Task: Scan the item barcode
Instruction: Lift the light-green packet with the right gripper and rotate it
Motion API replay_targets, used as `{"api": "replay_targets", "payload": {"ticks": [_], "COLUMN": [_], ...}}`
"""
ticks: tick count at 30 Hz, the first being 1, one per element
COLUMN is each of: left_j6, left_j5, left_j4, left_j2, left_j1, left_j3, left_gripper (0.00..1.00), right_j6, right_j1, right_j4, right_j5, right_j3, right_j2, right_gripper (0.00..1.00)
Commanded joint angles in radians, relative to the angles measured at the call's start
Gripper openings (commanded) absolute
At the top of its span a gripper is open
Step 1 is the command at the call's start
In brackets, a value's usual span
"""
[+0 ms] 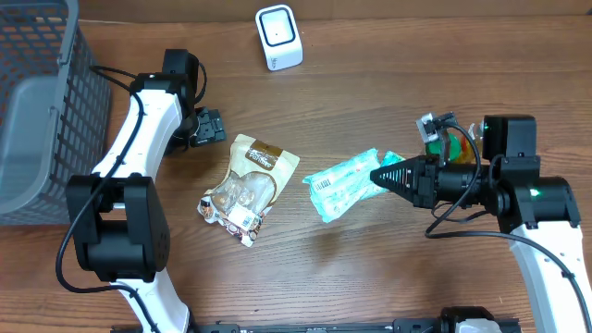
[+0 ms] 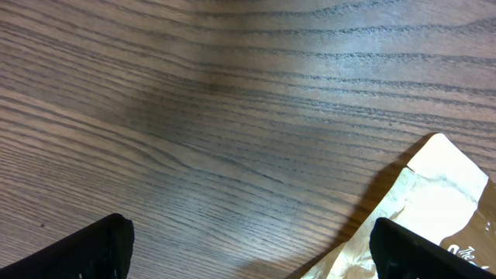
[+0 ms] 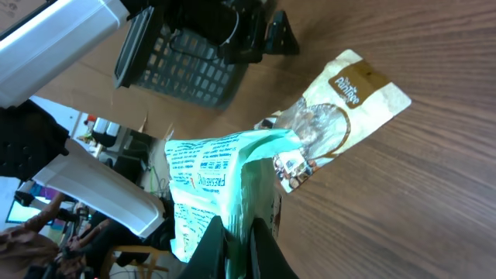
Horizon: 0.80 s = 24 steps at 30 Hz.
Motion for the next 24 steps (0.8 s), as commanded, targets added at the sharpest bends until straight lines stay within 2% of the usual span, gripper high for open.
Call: {"api": "replay_targets", "payload": {"ticks": [1, 19, 21, 24], "left_j6": [0.005, 0.005, 0.005, 0.005], "left_j5": [-0.016, -0.016, -0.016, -0.016], "left_j4": [-0.002, -0.002, -0.002, -0.002], "left_j2": [-0.019, -0.019, -0.019, -0.019], "left_j1": [-0.004, -0.004, -0.004, -0.004], "left_j3": [0.012, 0.012, 0.012, 0.012], "left_gripper": [1.00, 1.00, 1.00, 1.00], "right_j6": [-0.006, -0.005, -0.002, 0.058], "right_j1": [0.002, 0.004, 0.014, 0.042], "right_j4": [-0.002, 0.003, 0.003, 0.013], "right_j5": [-0.012, 0.002, 0.044, 0.217], "right_j3": [0.015, 0.015, 0.015, 0.015], "right_j2": [-0.022, -0.022, -0.022, -0.021], "right_gripper": [0.04, 0.04, 0.04, 0.04]}}
